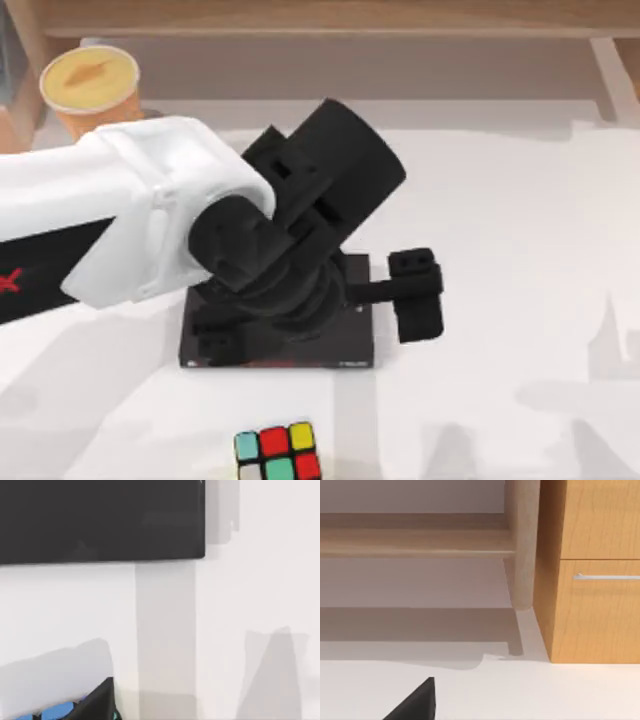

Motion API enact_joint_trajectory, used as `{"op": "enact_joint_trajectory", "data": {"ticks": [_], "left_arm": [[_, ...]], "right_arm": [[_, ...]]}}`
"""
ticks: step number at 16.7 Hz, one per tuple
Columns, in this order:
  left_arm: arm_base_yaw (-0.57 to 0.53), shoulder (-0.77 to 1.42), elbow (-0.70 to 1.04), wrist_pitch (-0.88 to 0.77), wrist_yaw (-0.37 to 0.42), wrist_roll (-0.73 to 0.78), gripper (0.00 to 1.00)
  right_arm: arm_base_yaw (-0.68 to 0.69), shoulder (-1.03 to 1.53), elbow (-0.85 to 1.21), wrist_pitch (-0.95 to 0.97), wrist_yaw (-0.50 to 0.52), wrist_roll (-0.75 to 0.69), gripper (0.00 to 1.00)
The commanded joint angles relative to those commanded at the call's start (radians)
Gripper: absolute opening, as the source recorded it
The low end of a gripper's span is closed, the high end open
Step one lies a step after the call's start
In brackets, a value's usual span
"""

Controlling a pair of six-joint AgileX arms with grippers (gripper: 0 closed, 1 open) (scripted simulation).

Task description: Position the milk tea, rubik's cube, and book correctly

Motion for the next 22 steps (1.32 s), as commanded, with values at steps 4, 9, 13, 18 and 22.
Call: {"op": "enact_joint_trajectory", "data": {"ticks": [4,9,13,18,22], "left_arm": [[-0.081,0.023,0.006,-0.270,0.000,-0.203,1.00],[-0.108,0.031,-0.001,-0.370,-0.001,-0.287,1.00],[-0.104,0.028,-0.003,-0.365,-0.001,-0.286,1.00],[-0.105,0.070,-0.093,-0.239,-0.001,-0.283,1.00],[-0.106,0.105,-0.166,-0.130,-0.001,-0.284,1.00]], "right_arm": [[0.000,0.000,0.000,0.000,0.000,0.000,1.00],[0.000,0.000,0.000,0.000,0.000,0.000,1.00],[0.000,0.000,0.000,0.000,0.000,0.000,1.00],[0.000,0.000,0.000,0.000,0.000,0.000,1.00],[0.000,0.000,0.000,0.000,0.000,0.000,1.00]]}}
